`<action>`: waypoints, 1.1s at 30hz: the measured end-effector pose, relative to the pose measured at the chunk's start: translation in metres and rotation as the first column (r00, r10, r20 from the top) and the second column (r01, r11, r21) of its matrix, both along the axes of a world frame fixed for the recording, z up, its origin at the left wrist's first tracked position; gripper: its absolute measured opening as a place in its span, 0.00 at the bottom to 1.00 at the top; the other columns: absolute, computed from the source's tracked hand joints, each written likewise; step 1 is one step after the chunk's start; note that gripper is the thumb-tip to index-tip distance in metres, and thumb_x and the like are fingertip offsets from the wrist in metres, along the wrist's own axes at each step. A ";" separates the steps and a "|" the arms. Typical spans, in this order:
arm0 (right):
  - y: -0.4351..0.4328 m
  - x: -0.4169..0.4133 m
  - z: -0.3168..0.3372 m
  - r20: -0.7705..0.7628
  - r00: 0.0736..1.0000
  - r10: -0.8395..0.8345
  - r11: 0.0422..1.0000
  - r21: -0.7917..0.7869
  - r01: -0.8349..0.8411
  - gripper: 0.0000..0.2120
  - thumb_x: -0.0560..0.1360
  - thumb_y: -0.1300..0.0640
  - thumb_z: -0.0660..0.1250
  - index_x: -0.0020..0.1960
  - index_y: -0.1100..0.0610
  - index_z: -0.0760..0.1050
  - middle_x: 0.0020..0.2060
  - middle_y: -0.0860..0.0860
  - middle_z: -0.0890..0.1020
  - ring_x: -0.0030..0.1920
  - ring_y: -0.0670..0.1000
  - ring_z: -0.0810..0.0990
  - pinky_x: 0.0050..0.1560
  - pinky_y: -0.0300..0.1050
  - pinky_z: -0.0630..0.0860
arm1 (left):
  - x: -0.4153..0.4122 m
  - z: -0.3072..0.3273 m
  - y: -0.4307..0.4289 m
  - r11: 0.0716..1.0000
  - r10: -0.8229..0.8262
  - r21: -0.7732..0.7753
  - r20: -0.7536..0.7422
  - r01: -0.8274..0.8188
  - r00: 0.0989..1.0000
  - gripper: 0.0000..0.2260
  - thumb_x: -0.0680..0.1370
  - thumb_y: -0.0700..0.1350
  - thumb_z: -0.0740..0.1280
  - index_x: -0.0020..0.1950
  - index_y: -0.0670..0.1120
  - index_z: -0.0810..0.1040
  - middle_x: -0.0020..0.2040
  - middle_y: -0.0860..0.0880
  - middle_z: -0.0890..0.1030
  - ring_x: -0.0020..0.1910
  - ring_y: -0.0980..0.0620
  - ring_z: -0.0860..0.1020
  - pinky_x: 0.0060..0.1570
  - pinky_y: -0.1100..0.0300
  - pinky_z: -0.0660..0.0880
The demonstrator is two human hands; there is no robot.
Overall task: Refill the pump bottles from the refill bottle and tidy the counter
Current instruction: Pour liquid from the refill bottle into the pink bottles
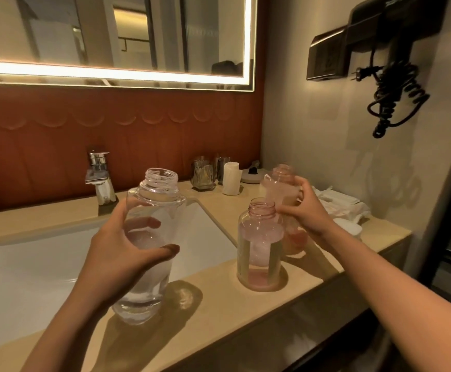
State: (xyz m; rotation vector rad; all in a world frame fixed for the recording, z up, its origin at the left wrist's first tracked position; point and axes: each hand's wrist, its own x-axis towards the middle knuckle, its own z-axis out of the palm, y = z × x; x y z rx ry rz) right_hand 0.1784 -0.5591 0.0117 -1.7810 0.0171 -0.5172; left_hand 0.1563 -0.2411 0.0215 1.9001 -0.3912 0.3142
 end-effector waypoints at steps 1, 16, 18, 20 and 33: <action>-0.002 -0.004 0.005 0.035 0.999 -0.006 0.998 0.062 0.004 0.40 0.61 0.59 0.78 0.68 0.50 0.61 0.64 0.55 0.72 0.62 0.55 0.73 0.56 0.46 0.75 | -0.001 0.000 0.001 1.000 0.003 0.000 0.003 -0.003 1.000 0.37 0.60 0.43 0.80 0.64 0.57 0.67 0.52 0.53 0.80 0.51 0.50 0.77 0.45 0.53 0.74; 0.031 -0.161 -0.004 0.054 0.990 0.134 0.990 -0.042 -0.132 0.39 0.51 0.46 0.75 0.61 0.51 0.72 0.51 0.42 0.82 0.51 0.44 0.81 0.45 0.32 0.76 | -0.021 0.002 0.007 1.000 0.010 -0.011 0.009 -0.010 1.000 0.38 0.61 0.42 0.79 0.67 0.56 0.66 0.54 0.50 0.79 0.52 0.47 0.77 0.48 0.49 0.75; 0.056 -0.161 -0.016 0.031 0.981 0.193 0.978 -0.085 -0.189 0.38 0.52 0.48 0.77 0.61 0.48 0.70 0.52 0.37 0.81 0.52 0.40 0.80 0.46 0.27 0.73 | -0.021 0.004 0.006 1.000 0.013 -0.011 0.008 -0.013 1.000 0.38 0.61 0.43 0.79 0.67 0.56 0.66 0.54 0.50 0.79 0.52 0.46 0.77 0.49 0.47 0.75; 0.077 -0.152 -0.023 0.006 0.972 0.234 0.958 -0.171 -0.230 0.38 0.53 0.47 0.78 0.61 0.41 0.68 0.54 0.33 0.78 0.54 0.36 0.77 0.49 0.25 0.71 | -0.021 0.007 0.007 1.000 0.020 -0.014 0.011 -0.020 1.000 0.36 0.62 0.43 0.79 0.65 0.57 0.67 0.54 0.50 0.79 0.53 0.47 0.77 0.49 0.46 0.76; 0.078 -0.104 -0.036 -0.044 0.956 0.290 0.939 -0.179 -0.293 0.40 0.55 0.42 0.76 0.64 0.36 0.62 0.55 0.29 0.75 0.58 0.34 0.74 0.56 0.29 0.71 | -0.012 0.002 0.012 0.999 0.028 0.043 0.047 -0.031 0.998 0.36 0.60 0.45 0.80 0.63 0.60 0.67 0.50 0.56 0.79 0.49 0.55 0.77 0.42 0.56 0.74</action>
